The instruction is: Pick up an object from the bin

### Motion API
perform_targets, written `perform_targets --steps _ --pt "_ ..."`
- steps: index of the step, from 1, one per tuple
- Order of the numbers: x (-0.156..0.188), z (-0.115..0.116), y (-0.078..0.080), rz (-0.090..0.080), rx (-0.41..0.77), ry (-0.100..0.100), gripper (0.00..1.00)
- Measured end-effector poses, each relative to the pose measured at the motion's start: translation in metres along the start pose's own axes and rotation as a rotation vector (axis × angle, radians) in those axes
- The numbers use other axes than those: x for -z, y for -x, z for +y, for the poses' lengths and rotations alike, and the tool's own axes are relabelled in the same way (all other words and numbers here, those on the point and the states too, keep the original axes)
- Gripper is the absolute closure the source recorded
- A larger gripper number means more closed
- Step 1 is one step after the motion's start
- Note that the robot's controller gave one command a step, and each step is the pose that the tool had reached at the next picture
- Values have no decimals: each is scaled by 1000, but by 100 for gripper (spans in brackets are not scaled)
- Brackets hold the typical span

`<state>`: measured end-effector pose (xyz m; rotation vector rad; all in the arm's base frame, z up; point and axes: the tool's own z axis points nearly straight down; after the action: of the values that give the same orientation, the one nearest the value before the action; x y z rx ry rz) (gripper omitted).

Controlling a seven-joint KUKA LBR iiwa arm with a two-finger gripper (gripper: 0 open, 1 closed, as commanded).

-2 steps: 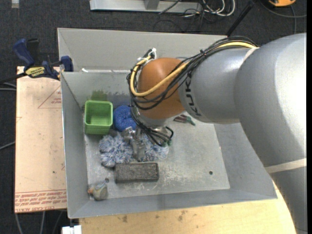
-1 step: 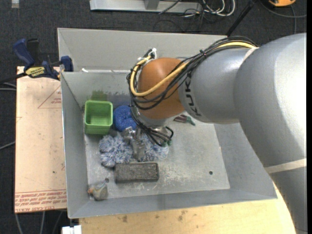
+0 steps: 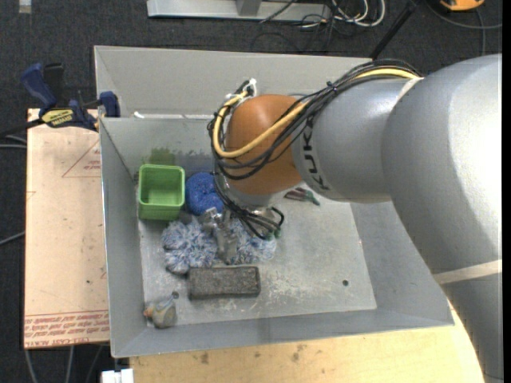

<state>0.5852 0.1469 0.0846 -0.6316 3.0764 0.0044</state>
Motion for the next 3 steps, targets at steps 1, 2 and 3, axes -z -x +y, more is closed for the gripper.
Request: perform_targets --steps 1,2,3 --pt "0 0 0 0 0 0 100" --pt "-1 0 0 -1 0 -1 0" --pt "-1 0 0 -2 0 0 100"
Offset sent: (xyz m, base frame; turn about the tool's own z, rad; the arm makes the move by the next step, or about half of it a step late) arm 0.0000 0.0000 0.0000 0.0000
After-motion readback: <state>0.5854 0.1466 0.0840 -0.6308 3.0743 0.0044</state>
